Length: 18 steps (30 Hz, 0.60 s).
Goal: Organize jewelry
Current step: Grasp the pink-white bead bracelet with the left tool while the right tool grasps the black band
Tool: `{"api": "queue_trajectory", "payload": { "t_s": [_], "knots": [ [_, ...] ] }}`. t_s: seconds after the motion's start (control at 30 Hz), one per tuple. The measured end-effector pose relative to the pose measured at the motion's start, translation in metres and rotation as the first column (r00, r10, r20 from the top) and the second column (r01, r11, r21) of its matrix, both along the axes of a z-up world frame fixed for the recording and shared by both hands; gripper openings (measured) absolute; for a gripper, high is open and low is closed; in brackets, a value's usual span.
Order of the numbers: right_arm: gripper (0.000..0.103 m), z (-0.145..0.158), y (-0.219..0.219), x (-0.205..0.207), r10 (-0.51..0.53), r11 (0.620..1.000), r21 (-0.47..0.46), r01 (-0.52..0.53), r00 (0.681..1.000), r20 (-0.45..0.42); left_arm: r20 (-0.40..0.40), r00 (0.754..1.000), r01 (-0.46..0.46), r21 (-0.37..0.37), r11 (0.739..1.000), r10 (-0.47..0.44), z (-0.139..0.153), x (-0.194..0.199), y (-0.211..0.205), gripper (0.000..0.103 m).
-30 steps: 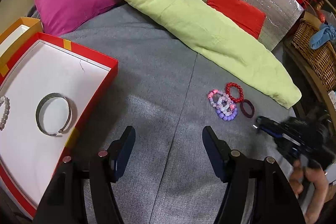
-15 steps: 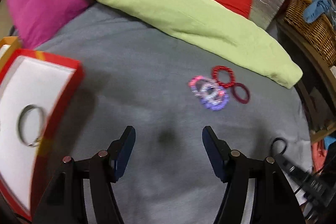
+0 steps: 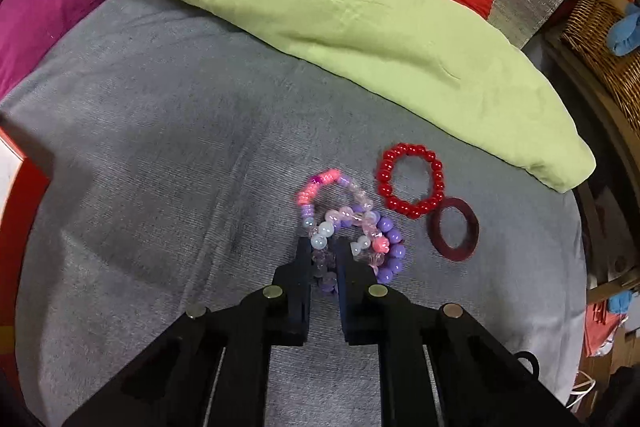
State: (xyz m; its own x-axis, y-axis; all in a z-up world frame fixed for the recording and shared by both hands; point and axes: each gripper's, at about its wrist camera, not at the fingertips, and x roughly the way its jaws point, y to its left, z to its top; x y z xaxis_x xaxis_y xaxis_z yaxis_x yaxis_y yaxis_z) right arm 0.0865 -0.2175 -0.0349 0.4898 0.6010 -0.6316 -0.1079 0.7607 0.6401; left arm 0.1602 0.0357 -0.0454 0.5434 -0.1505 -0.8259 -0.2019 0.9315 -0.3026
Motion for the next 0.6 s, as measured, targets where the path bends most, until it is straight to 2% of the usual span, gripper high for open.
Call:
{"api": "queue_trajectory", "payload": {
  "t_s": [0.07, 0.2, 0.4, 0.47, 0.6],
  "knots": [
    [0.006, 0.0, 0.002, 0.0, 0.002, 1.0, -0.005, -0.002, 1.0, 0.005, 0.026, 1.0, 0.003, 0.001, 1.0, -0.003, 0.008, -0.009, 0.003, 0.007],
    [0.006, 0.003, 0.002, -0.001, -0.012, 1.0, -0.009, 0.012, 1.0, 0.016, 0.071, 0.997, 0.032, -0.044, 0.999, -0.029, 0.025, -0.031, 0.011, 0.007],
    [0.006, 0.009, 0.002, -0.006, -0.017, 1.0, -0.017, 0.018, 0.999, 0.045, 0.137, 0.988, 0.064, 0.005, 0.998, -0.064, 0.049, -0.079, 0.02, 0.007],
    [0.006, 0.01, 0.003, -0.008, -0.014, 1.0, -0.017, 0.015, 0.999, 0.051, 0.141, 0.988, 0.061, 0.011, 0.998, -0.062, 0.051, -0.094, 0.024, 0.007],
    [0.006, 0.013, 0.005, -0.011, -0.005, 1.0, -0.023, 0.007, 0.998, 0.065, 0.134, 0.99, 0.041, 0.073, 0.997, -0.05, 0.047, -0.121, 0.027, 0.007]
  ]
}}
